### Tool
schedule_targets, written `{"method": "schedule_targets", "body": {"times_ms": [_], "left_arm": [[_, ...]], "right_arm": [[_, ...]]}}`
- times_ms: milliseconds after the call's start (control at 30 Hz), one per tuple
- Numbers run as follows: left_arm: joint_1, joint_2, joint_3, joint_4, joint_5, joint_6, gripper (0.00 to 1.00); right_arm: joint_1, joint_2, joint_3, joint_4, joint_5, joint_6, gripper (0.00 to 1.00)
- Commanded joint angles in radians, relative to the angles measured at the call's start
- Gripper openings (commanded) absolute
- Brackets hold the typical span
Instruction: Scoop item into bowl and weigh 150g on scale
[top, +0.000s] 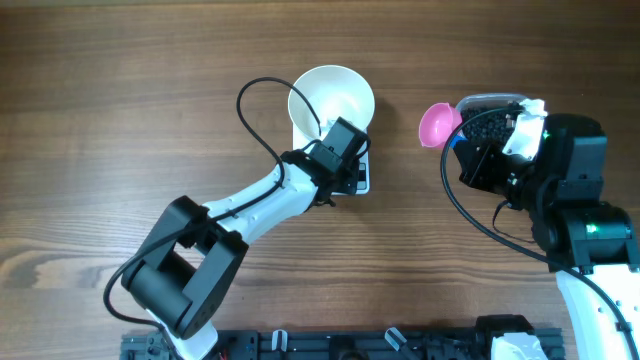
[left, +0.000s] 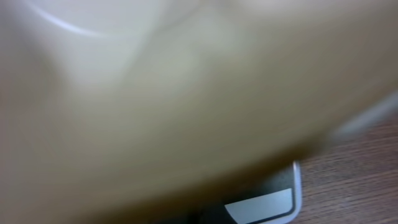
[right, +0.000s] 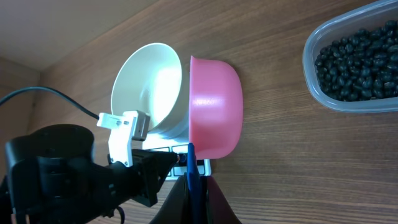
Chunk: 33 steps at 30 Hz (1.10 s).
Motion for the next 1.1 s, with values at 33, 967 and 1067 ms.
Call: {"method": "schedule_targets", "body": {"times_ms": [33,967,1067], "left_arm": [[-0.003,0.023,-0.016,0.006,-0.014,0.012,0.04],[0.038,0.055,-0.036,0.011,-0.017,-0.032,0.04],[0.038,0.054,-0.036,0.011,-0.017,-0.032,0.04]], "right_arm": [[-0.003,0.003,0.019,0.004,0.018,-0.021,0.04],[-0.003,0.003,0.019,-0.002,0.018,-0.021,0.04],[-0.003,0.004,0.019,-0.001,0.018,-0.021,0.04]]}}
